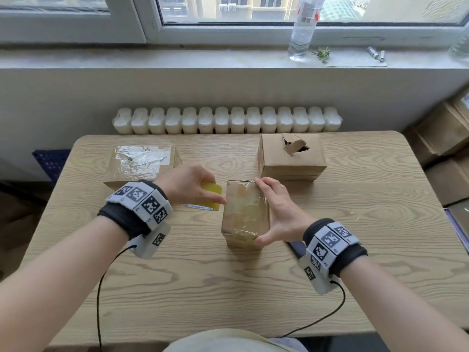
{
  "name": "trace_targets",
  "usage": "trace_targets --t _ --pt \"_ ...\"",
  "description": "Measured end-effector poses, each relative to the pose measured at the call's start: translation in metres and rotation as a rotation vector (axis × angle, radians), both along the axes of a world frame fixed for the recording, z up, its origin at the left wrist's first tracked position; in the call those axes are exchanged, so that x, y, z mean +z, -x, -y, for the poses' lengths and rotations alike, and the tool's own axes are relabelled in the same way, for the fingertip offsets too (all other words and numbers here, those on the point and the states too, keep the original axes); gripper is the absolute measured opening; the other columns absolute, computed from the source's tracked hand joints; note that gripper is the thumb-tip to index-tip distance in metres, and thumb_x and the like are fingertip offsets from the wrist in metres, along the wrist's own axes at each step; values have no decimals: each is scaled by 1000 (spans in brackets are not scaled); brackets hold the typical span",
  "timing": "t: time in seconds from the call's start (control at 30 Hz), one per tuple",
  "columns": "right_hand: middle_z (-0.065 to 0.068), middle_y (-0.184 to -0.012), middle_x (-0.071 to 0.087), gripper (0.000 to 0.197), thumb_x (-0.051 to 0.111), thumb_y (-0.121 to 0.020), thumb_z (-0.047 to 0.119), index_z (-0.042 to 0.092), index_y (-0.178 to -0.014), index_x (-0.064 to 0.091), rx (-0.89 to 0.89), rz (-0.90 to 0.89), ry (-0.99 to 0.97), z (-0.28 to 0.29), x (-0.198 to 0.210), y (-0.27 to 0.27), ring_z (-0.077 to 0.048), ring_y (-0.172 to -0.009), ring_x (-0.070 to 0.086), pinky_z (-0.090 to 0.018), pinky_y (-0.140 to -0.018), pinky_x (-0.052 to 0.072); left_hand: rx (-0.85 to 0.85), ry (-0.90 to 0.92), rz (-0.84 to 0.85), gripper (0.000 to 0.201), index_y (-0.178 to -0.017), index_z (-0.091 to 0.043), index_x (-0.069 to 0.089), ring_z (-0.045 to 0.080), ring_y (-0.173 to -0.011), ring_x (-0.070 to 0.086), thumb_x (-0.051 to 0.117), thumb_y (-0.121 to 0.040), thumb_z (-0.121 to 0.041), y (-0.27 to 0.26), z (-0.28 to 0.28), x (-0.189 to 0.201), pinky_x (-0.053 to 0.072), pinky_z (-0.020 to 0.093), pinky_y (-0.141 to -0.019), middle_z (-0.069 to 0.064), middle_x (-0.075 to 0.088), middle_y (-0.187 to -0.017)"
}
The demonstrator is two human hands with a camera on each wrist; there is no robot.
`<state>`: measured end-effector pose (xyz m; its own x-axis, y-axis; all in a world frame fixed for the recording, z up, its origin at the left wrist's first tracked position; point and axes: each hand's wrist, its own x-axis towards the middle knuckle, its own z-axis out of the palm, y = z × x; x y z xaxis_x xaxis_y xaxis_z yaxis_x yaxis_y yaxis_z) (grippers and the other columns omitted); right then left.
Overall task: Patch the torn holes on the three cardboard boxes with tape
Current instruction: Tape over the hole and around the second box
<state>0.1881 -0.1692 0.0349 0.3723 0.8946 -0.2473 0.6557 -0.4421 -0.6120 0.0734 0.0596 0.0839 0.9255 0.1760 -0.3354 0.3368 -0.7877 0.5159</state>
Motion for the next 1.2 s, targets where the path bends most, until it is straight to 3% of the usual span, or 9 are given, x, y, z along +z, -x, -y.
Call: trace_targets --t 0.23,0.37,0.5,0.63,0.73,0.83,1.03,1.1,1.2 --pt "6 -147 8 135 90 -49 39 15 -150 4 -14 -15 17 6 -5 -6 -10 -136 6 -26 -114 13 -29 -9 -19 45 -59 -20 57 11 -53 49 69 -68 -62 -6 0 -26 41 27 -53 -3 55 -57" --pt "11 -147 6 136 90 -50 37 20 -150 0 -25 -43 20 12 -8 -7 -4 -135 3 -28 -116 13 -35 25 -42 45 -55 -22 54 11 -51 46 69 -69 -62 -12 2 -42 38 25 -52 -6 49 -53" --pt "8 -149 5 138 91 -49 40 20 -150 -1 -17 -28 38 11 -6 -9 -11 -140 3 -30 -117 14 -3 59 -43 44 -51 -24 52 9 -48 42 71 -69 -59 -13 3 -52 34 25 -51 -8 45 -49" --pt "-1 -153 -1 144 88 -49 50 13 -150 -8 33 128 143 5 4 -4 -17 -143 -5 -31 -119 4 32 110 -66 47 -64 -13 63 12 -53 46 72 -68 -59 -13 4 -55 36 25 -53 -2 51 -57" --pt "-6 -156 -13 147 83 -48 61 14 -148 -15 74 223 200 -13 11 12 -23 -144 -16 -40 -119 -6 50 158 -47 39 -63 -20 64 11 -56 50 73 -67 -58 -12 4 -60 39 25 -54 -3 56 -58" --pt "-12 -156 -16 145 78 -49 68 15 -148 -14 127 318 254 -39 10 29 -26 -144 -19 -46 -118 -7 58 182 -37 47 -69 -12 67 12 -55 50 73 -66 -58 -11 4 -62 39 28 -54 2 58 -60" --pt "-22 -155 5 134 75 -54 63 10 -149 -2 201 508 315 -64 5 38 -35 -144 -2 -48 -118 -5 90 177 -21 54 -58 -11 56 12 -52 43 71 -64 -63 -2 1 -64 35 30 -54 0 50 -54" --pt "-21 -149 17 127 75 -53 62 10 -148 9 180 500 240 -64 7 40 -36 -141 9 -47 -118 0 66 155 -17 56 -55 -13 50 13 -51 41 67 -67 -64 5 0 -58 34 30 -53 0 46 -53" --pt "-18 -148 20 122 73 -54 67 11 -147 16 131 392 106 -64 14 43 -33 -139 13 -45 -118 3 12 96 -9 46 -57 -14 50 13 -52 43 64 -80 -52 11 -10 -32 34 28 -53 0 47 -55"
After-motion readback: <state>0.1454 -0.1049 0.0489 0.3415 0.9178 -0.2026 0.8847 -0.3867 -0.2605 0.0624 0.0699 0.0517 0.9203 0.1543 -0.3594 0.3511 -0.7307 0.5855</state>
